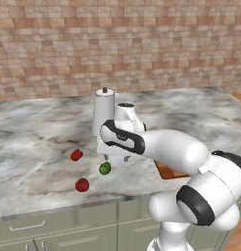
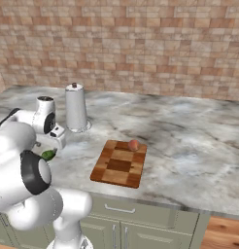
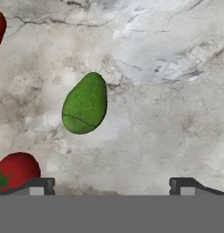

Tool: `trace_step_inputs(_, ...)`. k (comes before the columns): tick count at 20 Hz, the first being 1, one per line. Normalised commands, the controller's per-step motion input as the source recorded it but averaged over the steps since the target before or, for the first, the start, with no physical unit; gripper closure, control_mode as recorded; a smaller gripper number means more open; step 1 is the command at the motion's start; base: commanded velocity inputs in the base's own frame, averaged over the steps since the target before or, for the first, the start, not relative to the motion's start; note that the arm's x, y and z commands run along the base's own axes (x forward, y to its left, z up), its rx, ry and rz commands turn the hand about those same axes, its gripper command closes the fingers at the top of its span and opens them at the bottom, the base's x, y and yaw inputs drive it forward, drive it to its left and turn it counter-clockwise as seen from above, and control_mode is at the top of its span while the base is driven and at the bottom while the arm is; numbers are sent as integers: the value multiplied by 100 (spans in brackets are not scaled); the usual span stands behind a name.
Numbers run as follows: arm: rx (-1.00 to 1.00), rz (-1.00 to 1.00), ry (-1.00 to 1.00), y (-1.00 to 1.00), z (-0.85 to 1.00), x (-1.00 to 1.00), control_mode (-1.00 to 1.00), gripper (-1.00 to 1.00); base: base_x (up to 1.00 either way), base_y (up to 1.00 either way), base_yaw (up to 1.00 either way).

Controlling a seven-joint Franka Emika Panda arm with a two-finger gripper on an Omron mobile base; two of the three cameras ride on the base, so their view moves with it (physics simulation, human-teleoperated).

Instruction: Place the avocado, onion, tomato, and bell pepper on the cutting board.

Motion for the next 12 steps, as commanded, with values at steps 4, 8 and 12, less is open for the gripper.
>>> trace_step_inputs(4,0,-15,0,10,0,14,-100,-100,0,0,0)
trace_step_inputs(8,-3,-14,0,15,0,19,-100,-100,0,0,0)
trace_step_inputs(12,-5,-11,1,26,0,12,-100,-100,0,0,0)
